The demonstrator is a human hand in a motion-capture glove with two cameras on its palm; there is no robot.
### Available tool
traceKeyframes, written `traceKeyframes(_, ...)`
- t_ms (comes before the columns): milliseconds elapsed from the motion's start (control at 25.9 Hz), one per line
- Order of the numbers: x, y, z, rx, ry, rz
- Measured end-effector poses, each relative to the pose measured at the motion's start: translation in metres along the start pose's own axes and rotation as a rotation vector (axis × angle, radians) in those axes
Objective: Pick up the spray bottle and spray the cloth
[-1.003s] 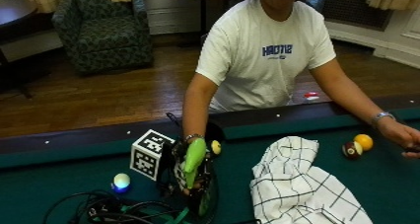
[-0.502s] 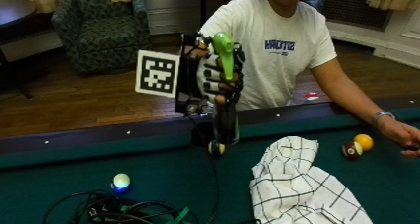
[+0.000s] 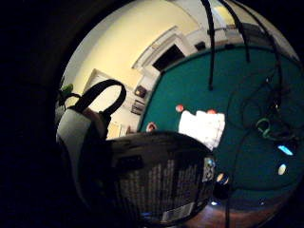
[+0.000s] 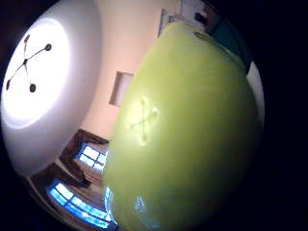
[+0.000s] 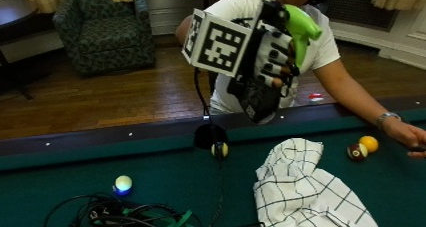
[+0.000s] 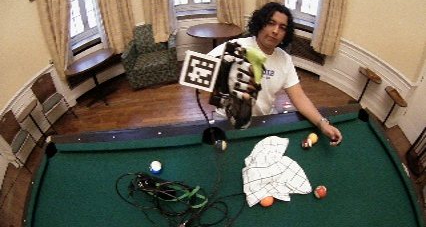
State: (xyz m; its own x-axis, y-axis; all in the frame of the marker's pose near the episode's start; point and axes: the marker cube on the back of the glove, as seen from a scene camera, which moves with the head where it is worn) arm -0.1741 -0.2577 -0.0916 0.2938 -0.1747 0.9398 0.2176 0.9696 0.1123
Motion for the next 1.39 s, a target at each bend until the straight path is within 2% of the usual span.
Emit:
traceKeyframes(424,0.1,0.007,0.113,-0.44,0.273,0.51)
traceKeyframes(656,0.18,0.052,0.156,-0.653,0.459,0.859)
traceKeyframes(810,0.214,0.077,0.17,-0.742,0.518,1.007)
traceKeyframes(964,0.229,0.09,0.176,-0.79,0.574,1.096)
traceKeyframes(1157,0.239,0.097,0.18,-0.82,0.627,1.139)
traceKeyframes(1273,0.239,0.096,0.185,-0.827,0.637,1.127)
traceKeyframes(1389,0.224,0.082,0.189,-0.801,0.603,1.053)
